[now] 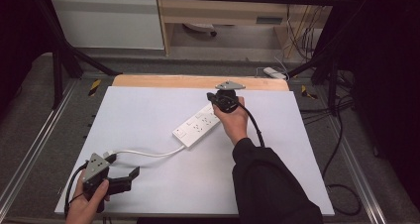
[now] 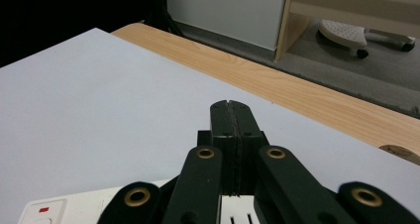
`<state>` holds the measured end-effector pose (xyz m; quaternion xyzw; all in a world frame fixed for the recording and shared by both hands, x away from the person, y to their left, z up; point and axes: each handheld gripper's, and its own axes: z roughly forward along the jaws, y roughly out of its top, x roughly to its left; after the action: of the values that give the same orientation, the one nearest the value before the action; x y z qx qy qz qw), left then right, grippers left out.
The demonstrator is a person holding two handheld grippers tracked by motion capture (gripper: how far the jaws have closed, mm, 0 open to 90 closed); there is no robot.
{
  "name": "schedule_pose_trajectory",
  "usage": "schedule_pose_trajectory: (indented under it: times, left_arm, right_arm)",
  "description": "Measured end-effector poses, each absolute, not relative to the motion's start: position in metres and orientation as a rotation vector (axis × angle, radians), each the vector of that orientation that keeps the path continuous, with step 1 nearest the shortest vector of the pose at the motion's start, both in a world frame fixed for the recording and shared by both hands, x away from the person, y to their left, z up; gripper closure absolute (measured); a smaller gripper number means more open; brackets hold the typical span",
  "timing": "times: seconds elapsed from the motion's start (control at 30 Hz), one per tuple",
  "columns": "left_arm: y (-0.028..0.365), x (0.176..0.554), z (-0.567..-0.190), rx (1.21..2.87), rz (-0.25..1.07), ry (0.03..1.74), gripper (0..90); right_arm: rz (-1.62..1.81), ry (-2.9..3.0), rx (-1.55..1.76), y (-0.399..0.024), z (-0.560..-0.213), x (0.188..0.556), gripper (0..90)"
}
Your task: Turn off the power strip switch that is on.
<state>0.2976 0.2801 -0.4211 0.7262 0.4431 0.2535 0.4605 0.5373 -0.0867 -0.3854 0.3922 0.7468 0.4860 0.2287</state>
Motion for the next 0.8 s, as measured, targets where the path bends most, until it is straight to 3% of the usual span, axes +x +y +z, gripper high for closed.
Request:
schedule_pose_trajectory:
  times: [0.8]
  left_arm:
    - [0.281, 0.297, -0.418, 1.775, 0.643, 1.080, 5.3]
  right_arm:
    - [1.279, 2.055, 1.131, -0.082, -0.405, 0.545, 90.0]
